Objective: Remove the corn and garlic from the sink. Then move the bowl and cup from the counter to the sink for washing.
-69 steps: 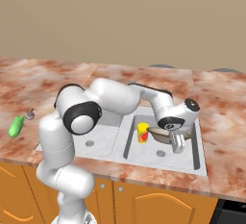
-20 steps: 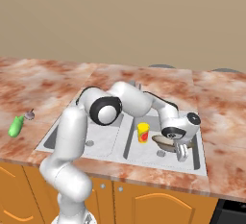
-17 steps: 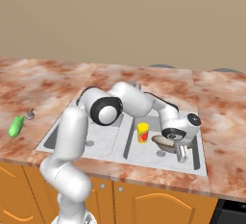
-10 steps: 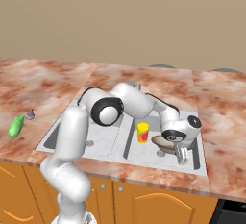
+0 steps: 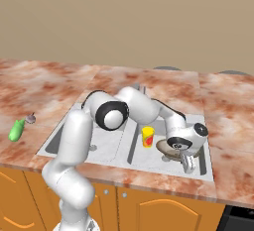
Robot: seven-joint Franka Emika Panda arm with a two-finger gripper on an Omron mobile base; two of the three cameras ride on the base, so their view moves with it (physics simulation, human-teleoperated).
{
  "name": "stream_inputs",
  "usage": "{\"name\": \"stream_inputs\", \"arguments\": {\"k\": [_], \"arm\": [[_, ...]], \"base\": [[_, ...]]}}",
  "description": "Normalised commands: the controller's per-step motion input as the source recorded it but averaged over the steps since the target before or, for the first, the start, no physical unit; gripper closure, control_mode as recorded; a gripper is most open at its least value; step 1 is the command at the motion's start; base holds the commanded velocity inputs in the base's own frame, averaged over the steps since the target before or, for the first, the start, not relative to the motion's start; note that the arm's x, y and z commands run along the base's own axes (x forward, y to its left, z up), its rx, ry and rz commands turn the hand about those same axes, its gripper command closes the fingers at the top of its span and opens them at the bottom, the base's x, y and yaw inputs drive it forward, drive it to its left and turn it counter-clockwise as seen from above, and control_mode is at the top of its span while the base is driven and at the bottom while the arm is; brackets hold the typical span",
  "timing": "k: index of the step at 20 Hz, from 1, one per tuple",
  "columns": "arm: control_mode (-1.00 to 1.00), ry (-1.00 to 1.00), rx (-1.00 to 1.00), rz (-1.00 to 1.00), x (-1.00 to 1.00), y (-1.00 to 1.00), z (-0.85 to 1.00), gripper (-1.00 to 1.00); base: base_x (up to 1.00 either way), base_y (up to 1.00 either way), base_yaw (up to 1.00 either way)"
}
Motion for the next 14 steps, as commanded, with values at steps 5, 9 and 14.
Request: {"name": "stream_inputs", "arguments": {"k": [5,9,14], "arm": [[-1.00,0.00,0.00,0.01,0.00,0.13,-0.25,1.00],[-1.00,0.00,0.00,0.02,0.04,0.11,-0.20,1.00],[-1.00,0.00,0.00,0.02,0.07,0.13,-0.17,1.00]], "base": [[0.00,0.00,0.00],[0.00,0.00,0.00],[0.00,0.00,0.00]]}}
